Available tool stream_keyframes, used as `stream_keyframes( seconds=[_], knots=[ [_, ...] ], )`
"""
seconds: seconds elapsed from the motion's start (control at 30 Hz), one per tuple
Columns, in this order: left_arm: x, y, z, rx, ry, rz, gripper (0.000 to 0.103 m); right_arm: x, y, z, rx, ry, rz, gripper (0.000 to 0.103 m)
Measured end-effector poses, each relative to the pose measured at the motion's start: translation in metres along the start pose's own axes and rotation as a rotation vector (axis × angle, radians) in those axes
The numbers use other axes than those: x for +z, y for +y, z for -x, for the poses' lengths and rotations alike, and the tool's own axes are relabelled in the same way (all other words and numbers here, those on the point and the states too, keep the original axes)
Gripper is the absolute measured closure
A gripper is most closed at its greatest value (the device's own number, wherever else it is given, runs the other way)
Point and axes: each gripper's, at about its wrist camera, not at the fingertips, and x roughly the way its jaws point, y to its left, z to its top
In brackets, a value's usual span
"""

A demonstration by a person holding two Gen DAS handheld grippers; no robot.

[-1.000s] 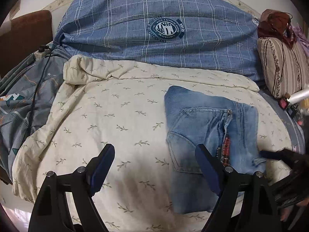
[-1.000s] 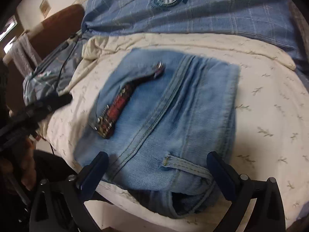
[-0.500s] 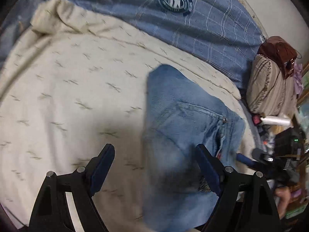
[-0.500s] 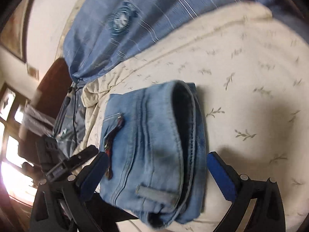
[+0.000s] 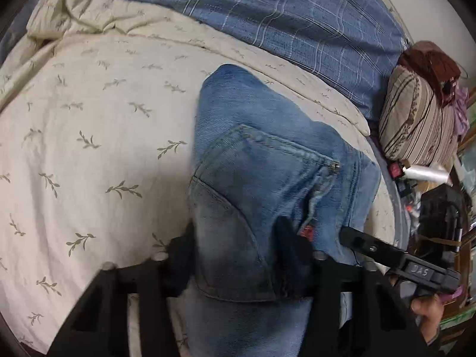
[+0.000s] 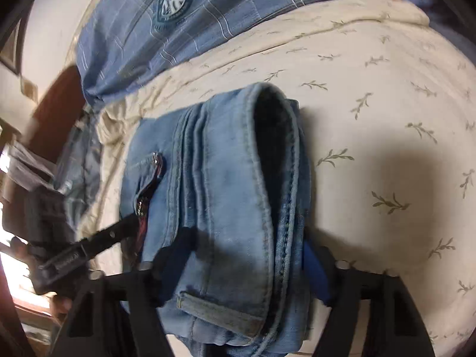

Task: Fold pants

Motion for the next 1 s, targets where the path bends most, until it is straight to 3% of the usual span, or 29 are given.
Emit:
stream_keyframes(
  seconds=[0.03, 0.07, 0.2, 0.37, 0.63, 1.0],
  knots=[
    [-0.001, -0.007, 0.002, 0.011, -0.01, -0.025, 0.069, 0.0, 0.004, 0.002, -0.005, 0.0, 0.015, 0.052],
    [-0.002, -0.015, 0.005, 0.03, -0.02, -0.057, 0.072, -0.001, 0.007, 0.007, -0.006, -0.009, 0.021, 0.066],
    [-0.004, -0.032, 0.02, 0.079, -0.063, -0.124, 0.079, -0.004, 0.022, 0.028, -0.049, -0.042, 0.083, 0.078],
    [-0.001, -0.029, 0.051, 0.092, -0.125, -0.148, 0.079, -0.006, 0.044, 0.046, -0.052, -0.089, 0.134, 0.079],
    [0.024, -0.028, 0.092, 0.114, -0.212, -0.153, 0.079, 0.024, 0.083, 0.063, -0.004, -0.15, 0.191, 0.08],
    [0.071, -0.024, 0.099, 0.111, -0.235, -0.137, 0.079, 0.071, 0.112, 0.062, -0.007, -0.169, 0.211, 0.08]
  ],
)
